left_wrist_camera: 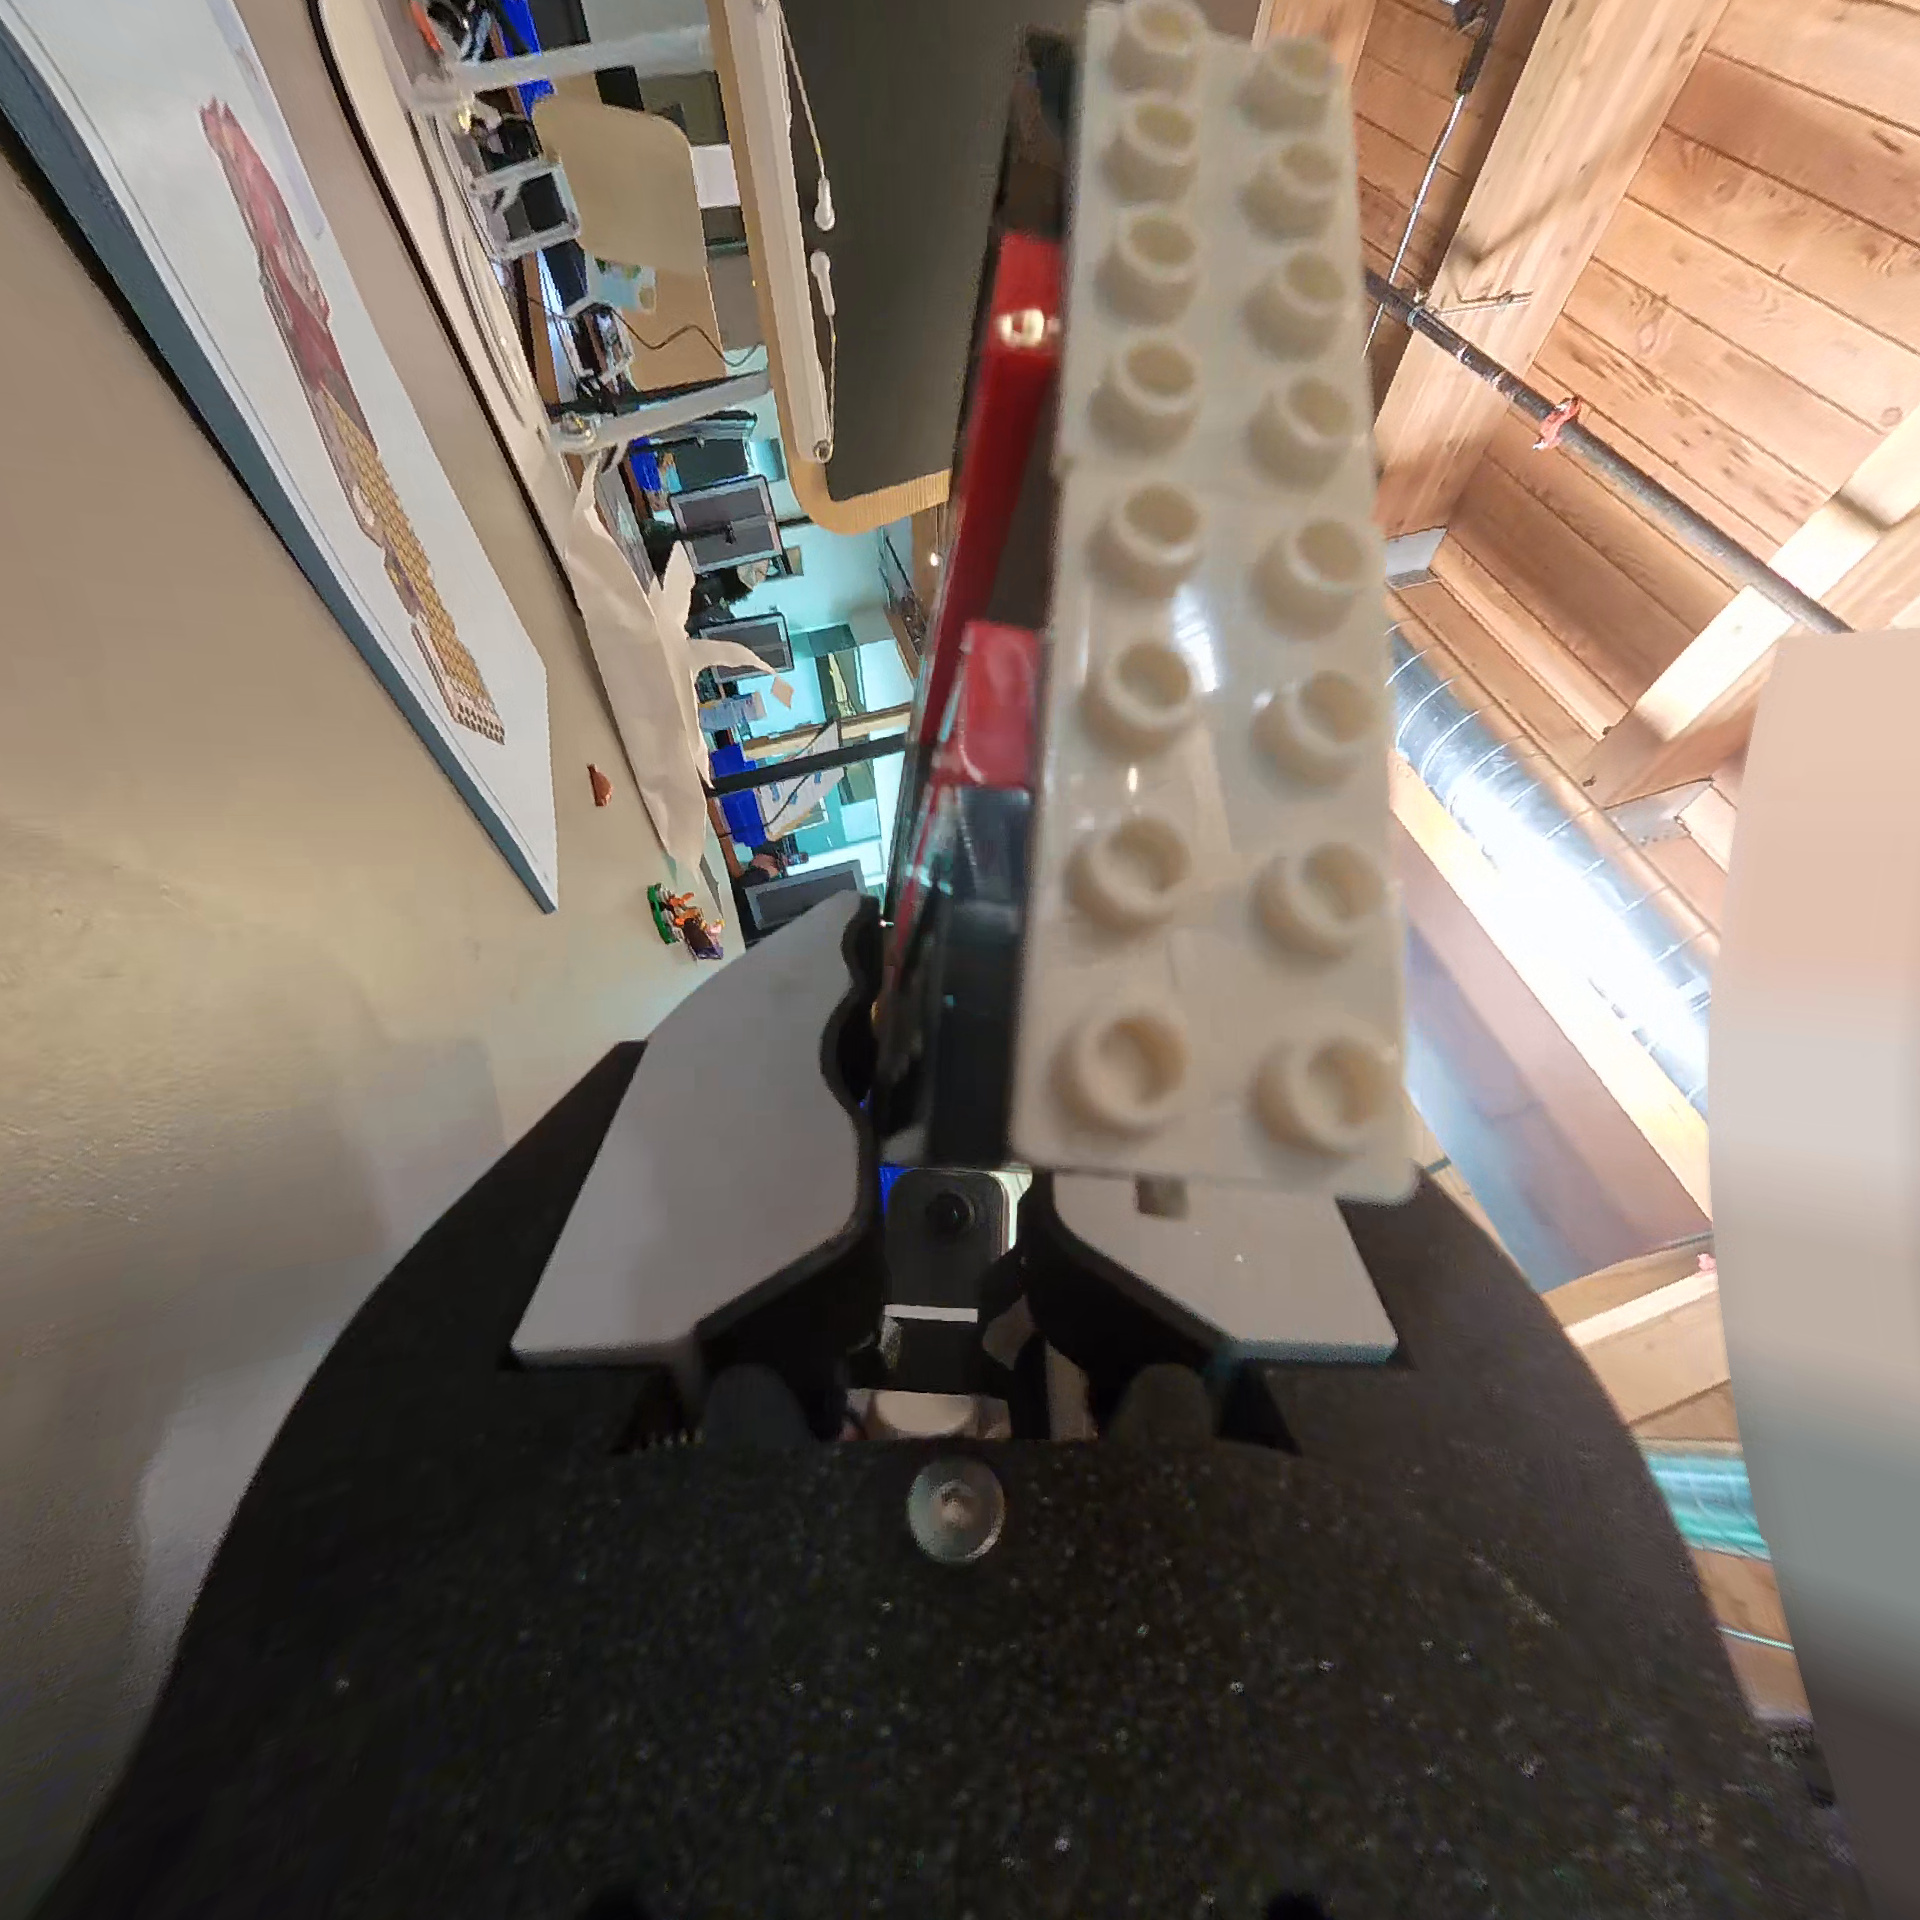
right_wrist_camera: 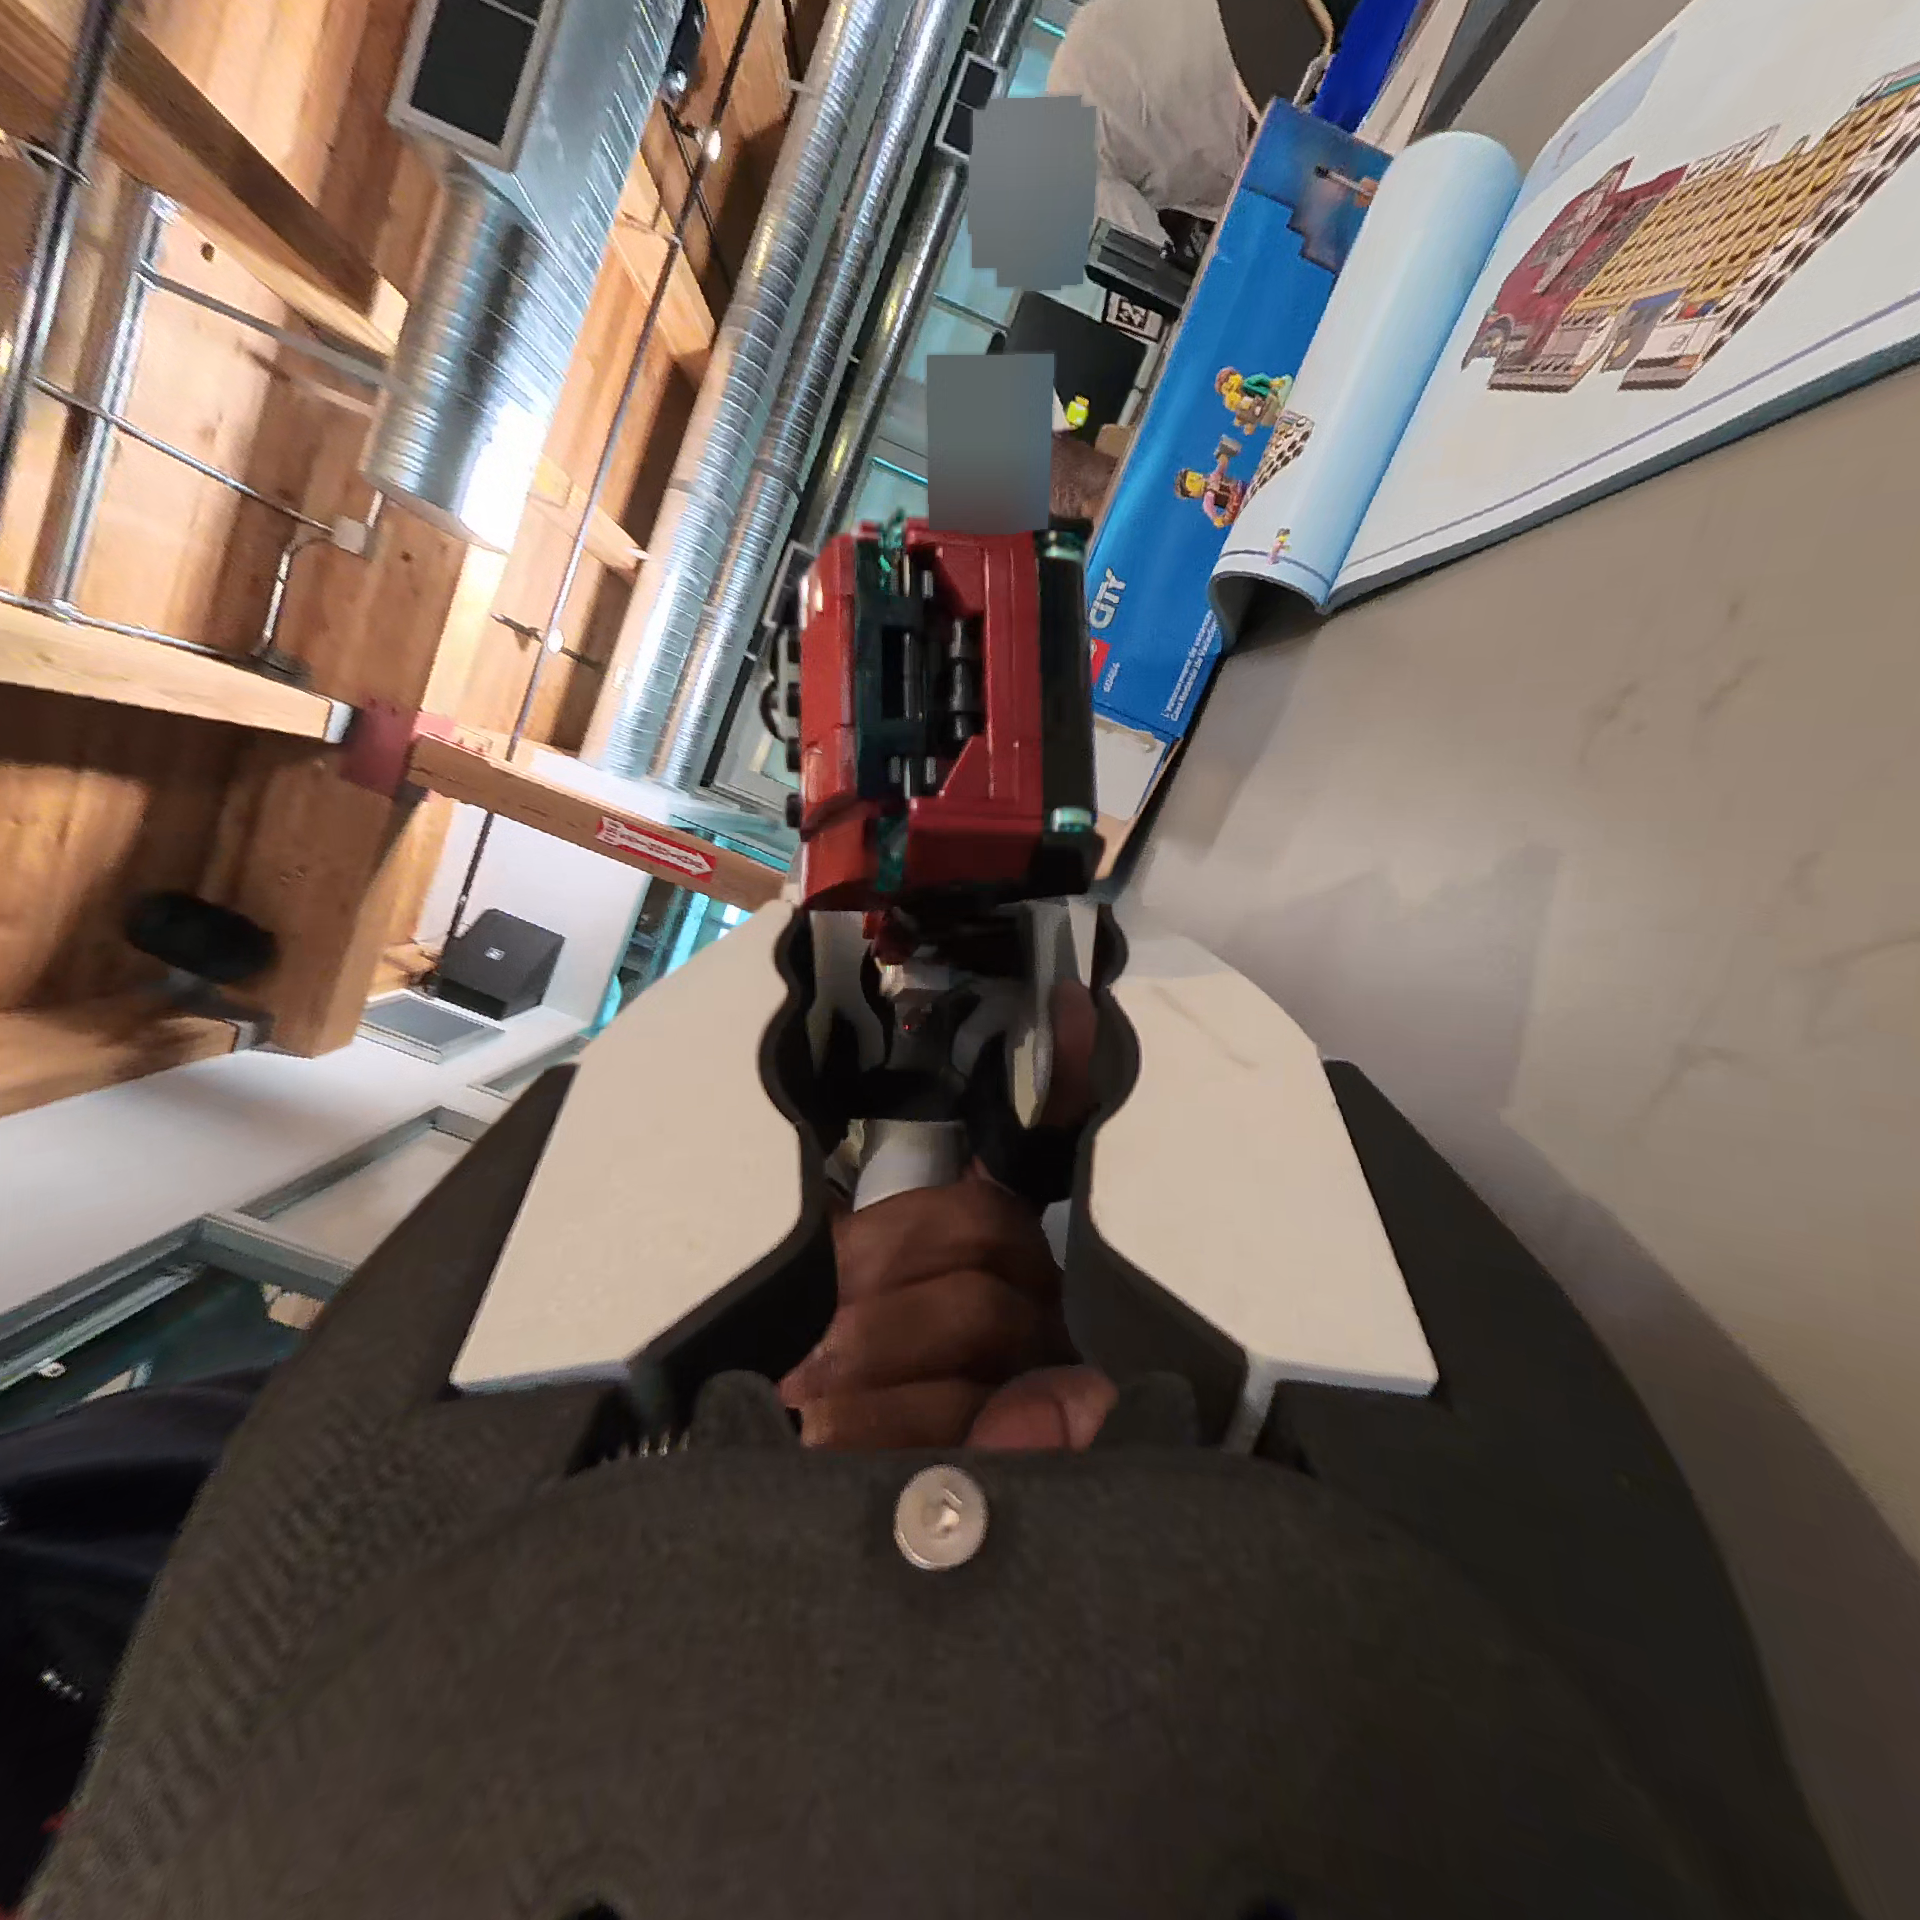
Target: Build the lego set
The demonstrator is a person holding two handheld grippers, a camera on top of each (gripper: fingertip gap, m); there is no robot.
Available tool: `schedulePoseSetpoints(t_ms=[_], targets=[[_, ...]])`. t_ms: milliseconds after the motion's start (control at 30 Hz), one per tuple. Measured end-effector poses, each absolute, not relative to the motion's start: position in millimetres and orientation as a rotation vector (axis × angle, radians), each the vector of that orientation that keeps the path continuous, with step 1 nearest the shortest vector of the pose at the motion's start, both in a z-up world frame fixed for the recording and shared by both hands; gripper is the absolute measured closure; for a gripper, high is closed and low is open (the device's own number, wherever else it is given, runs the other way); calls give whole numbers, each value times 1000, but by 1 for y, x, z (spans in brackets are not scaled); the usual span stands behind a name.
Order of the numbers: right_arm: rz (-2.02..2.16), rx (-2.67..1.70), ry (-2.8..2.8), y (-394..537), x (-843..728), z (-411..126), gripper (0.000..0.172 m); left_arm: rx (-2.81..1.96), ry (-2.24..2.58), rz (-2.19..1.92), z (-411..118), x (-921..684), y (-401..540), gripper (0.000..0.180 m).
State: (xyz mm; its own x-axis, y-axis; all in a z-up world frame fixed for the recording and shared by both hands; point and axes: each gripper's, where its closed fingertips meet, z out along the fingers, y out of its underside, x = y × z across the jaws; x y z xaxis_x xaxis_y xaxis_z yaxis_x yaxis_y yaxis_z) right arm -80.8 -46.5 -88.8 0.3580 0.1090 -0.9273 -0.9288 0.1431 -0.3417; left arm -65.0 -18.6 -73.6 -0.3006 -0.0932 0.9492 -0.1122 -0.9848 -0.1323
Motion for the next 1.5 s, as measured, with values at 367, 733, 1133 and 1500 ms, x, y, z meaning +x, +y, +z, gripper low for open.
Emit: schedulePoseSetpoints(t_ms=[367, 733, 1133, 1500], targets=[[891, -1097, 842, -47, -73, -77, 140, 1771, -396, 2583, -64, -62, -32, 151], [930, -1072, 789, -59, -65, -69, 142, 1616, -744, 2480, -61, -75, -64, 122], [1008, -1126, 692, -68, -65, -59, 142, 1693, -993, 2316, -79, -101, -52, 93], [1141, -1255, 753, -64, -75, -71, 143, 1591, -1376, 2031, -90, -104, -49, 96]])
